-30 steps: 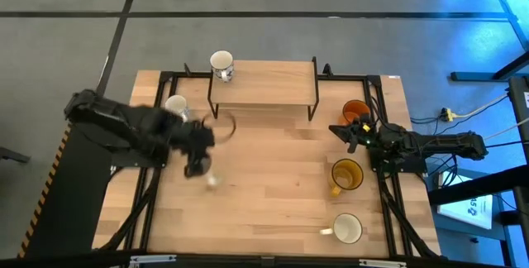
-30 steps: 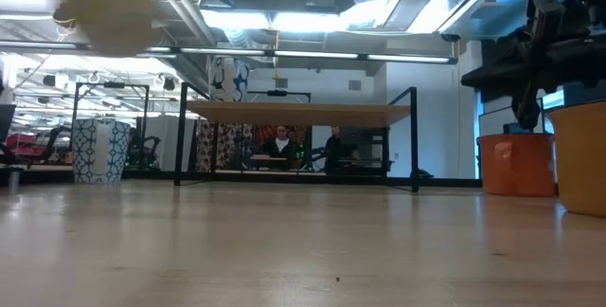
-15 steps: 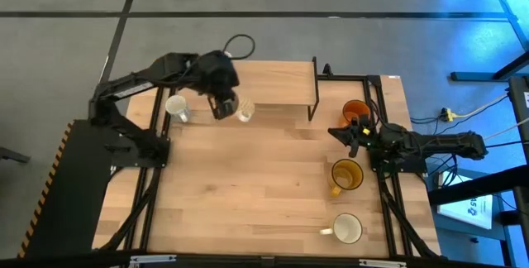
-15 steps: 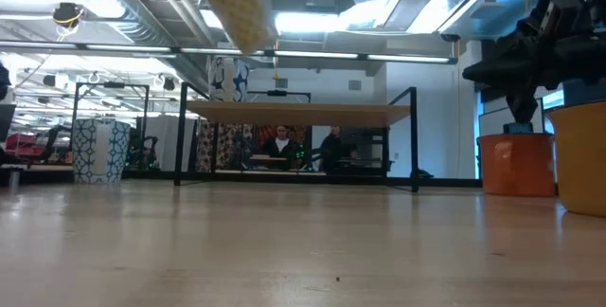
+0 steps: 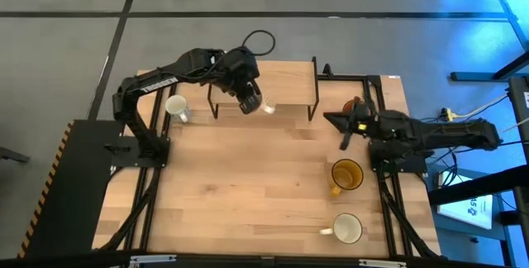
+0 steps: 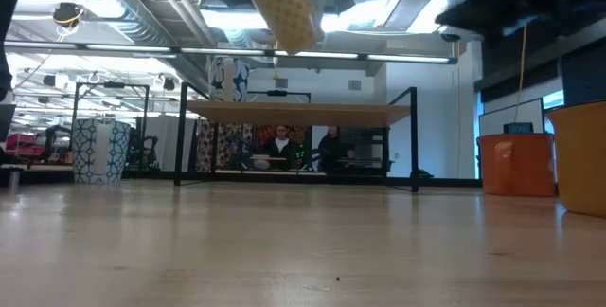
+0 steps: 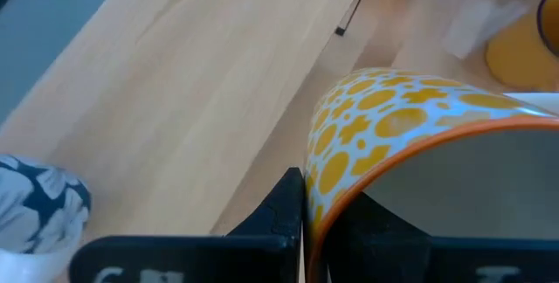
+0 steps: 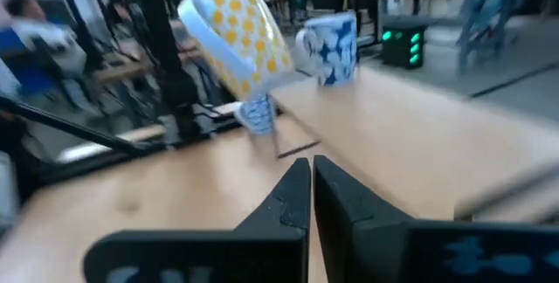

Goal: Place coffee mugs
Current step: Put the yellow patterned mug on the shelf

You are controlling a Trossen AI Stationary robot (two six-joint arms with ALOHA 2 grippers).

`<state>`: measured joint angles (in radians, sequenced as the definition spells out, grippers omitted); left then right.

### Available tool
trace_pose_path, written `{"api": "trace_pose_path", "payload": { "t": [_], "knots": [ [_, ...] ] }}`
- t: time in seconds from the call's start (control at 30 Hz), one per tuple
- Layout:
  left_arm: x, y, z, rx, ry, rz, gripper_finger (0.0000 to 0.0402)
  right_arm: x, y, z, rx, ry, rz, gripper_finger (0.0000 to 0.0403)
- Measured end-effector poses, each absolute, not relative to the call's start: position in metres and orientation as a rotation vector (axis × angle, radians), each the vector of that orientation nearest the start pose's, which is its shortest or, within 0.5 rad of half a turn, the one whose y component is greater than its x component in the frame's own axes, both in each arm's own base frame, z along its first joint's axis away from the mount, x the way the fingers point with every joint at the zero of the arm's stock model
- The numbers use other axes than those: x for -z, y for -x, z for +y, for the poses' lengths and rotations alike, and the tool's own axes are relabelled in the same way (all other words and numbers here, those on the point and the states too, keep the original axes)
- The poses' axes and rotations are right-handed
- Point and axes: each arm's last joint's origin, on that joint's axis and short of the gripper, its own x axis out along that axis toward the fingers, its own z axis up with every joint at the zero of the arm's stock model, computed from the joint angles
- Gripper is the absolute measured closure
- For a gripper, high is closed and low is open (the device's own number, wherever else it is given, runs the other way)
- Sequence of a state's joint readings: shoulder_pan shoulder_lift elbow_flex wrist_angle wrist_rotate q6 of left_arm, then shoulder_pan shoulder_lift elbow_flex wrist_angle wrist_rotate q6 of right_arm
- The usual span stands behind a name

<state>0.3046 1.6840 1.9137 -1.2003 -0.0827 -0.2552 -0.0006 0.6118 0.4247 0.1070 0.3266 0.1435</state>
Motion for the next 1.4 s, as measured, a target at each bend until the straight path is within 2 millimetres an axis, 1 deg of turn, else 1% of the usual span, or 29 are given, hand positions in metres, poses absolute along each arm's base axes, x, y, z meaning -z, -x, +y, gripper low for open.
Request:
{"api": "trace_pose_path", "payload": {
  "t": [0.1,0.17,0.23,0.3,0.37,0.47,0.53,0.63,0.73,0.83,0.93,1.03,1.13,1.27,1.4],
  "knots": [
    [-0.401,-0.314,0.101,-0.504,0.365,0.908,0.0384,-0.286,-0.179,-0.01,0.361,-0.006,0.1,0.0398],
    [-0.401,-0.314,0.102,-0.514,0.379,0.903,0.0384,-0.299,-0.199,-0.012,0.409,0.033,0.128,0.0394],
    [-0.401,-0.314,0.102,-0.517,0.386,0.901,0.0384,-0.31,-0.219,-0.012,0.44,0.043,0.143,0.0378],
    [-0.401,-0.314,0.102,-0.518,0.387,0.901,0.0384,-0.319,-0.237,-0.012,0.437,0.079,0.165,0.0348],
    [-0.401,-0.314,0.101,-0.521,0.395,0.9,0.0384,-0.327,-0.256,-0.012,0.407,0.122,0.185,0.031],
    [-0.401,-0.314,0.101,-0.526,0.404,0.898,0.0384,-0.333,-0.281,-0.01,0.324,0.149,0.213,0.0251],
    [-0.401,-0.313,0.101,-0.528,0.407,0.899,0.0384,-0.336,-0.293,-0.009,0.301,0.159,0.257,0.0218],
    [-0.4,-0.313,0.101,-0.528,0.41,0.904,0.0384,-0.342,-0.306,-0.009,0.279,0.185,0.313,0.0183],
    [-0.4,-0.312,0.101,-0.525,0.413,0.917,0.0384,-0.343,-0.315,-0.009,0.279,0.19,0.337,0.0171],
    [-0.4,-0.312,0.1,-0.522,0.412,0.919,0.0384,-0.338,-0.324,-0.009,0.299,0.197,0.358,0.0177],
    [-0.4,-0.312,0.099,-0.52,0.412,0.919,0.0384,-0.331,-0.33,-0.01,0.319,0.204,0.38,0.0202],
    [-0.4,-0.312,0.099,-0.515,0.41,0.924,0.0384,-0.329,-0.334,-0.01,0.325,0.204,0.375,0.0244],
    [-0.4,-0.312,0.099,-0.516,0.411,0.925,0.0384,-0.33,-0.335,-0.011,0.36,0.208,0.361,0.0296],
    [-0.401,-0.311,0.099,-0.521,0.42,0.919,0.038,-0.331,-0.335,-0.011,0.364,0.22,0.348,0.0361],
    [-0.401,-0.311,0.1,-0.511,0.421,0.921,0.0372,-0.331,-0.336,-0.011,0.355,0.226,0.349,0.0366]
  ]
}}
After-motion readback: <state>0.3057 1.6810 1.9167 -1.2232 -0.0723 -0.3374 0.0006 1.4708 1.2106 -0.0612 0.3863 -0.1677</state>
